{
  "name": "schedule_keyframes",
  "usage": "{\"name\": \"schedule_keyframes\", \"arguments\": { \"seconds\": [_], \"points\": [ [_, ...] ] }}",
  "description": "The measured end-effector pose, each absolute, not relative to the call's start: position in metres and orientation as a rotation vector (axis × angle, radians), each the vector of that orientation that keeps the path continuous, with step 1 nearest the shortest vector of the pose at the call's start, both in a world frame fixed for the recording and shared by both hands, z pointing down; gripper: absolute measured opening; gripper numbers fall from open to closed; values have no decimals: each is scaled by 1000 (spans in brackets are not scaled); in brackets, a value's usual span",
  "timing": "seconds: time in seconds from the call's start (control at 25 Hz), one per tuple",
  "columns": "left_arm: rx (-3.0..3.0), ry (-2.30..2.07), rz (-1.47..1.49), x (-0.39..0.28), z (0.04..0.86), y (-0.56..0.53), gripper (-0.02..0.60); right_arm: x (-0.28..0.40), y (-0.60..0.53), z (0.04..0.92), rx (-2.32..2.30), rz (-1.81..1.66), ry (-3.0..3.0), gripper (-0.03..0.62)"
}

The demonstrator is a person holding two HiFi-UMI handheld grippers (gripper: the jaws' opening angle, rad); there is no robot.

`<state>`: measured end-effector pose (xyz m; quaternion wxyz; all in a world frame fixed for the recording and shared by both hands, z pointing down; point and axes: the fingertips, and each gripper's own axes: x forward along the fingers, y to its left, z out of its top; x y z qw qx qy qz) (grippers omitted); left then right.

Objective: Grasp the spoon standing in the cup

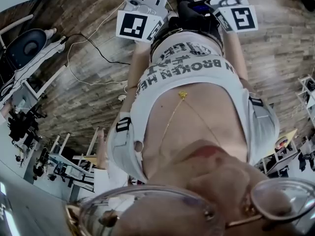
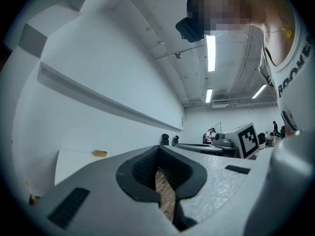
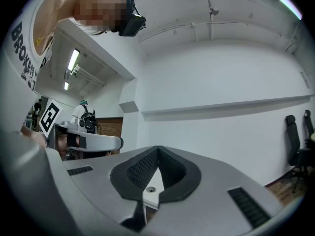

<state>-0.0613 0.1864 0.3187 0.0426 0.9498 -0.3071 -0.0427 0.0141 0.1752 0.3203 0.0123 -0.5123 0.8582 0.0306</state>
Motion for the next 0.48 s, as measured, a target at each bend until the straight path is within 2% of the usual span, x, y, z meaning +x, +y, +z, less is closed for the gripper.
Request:
{"name": "schedule_keyframes", "arguments": {
  "seconds": [0.24, 0.48],
  "points": [
    [2874, -986, -104, -57, 337, 141, -9, 19, 128, 331, -1552, 78, 2686, 6],
    [2863, -989, -75, -12, 330, 75, -9, 40, 56, 321, -1457, 76, 2724, 6]
  ]
}}
